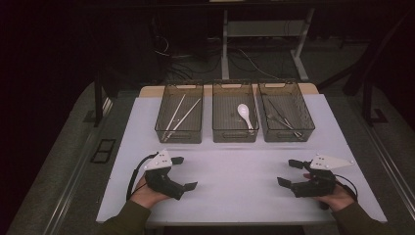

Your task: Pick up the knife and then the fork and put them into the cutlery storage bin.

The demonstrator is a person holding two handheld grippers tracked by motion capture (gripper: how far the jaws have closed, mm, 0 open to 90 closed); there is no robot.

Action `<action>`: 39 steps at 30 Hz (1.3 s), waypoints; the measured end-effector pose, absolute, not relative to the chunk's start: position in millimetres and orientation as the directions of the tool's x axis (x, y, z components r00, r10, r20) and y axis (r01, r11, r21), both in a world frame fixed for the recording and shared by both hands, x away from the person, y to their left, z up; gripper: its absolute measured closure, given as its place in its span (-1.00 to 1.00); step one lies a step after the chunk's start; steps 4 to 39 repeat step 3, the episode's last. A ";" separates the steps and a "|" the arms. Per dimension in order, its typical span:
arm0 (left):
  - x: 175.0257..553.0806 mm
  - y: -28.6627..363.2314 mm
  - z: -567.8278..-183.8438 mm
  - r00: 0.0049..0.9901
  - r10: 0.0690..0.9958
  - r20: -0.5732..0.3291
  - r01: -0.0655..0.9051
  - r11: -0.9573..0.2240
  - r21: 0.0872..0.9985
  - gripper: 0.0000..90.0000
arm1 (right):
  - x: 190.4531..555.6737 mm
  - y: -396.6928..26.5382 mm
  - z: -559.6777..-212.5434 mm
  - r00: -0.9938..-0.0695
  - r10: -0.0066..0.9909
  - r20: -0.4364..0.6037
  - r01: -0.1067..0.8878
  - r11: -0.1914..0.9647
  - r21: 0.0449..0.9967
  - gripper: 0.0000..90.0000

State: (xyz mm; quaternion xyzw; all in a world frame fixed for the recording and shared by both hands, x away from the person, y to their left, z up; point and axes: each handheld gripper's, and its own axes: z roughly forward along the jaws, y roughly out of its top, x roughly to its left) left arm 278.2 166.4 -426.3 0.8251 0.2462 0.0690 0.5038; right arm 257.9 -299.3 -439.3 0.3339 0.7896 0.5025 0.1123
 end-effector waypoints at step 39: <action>278.2 166.3 -426.4 0.869 0.476 -0.133 0.336 -0.372 0.865 -1.00 | 257.8 -299.1 -439.2 -0.753 0.639 0.157 0.413 0.273 0.869 -0.62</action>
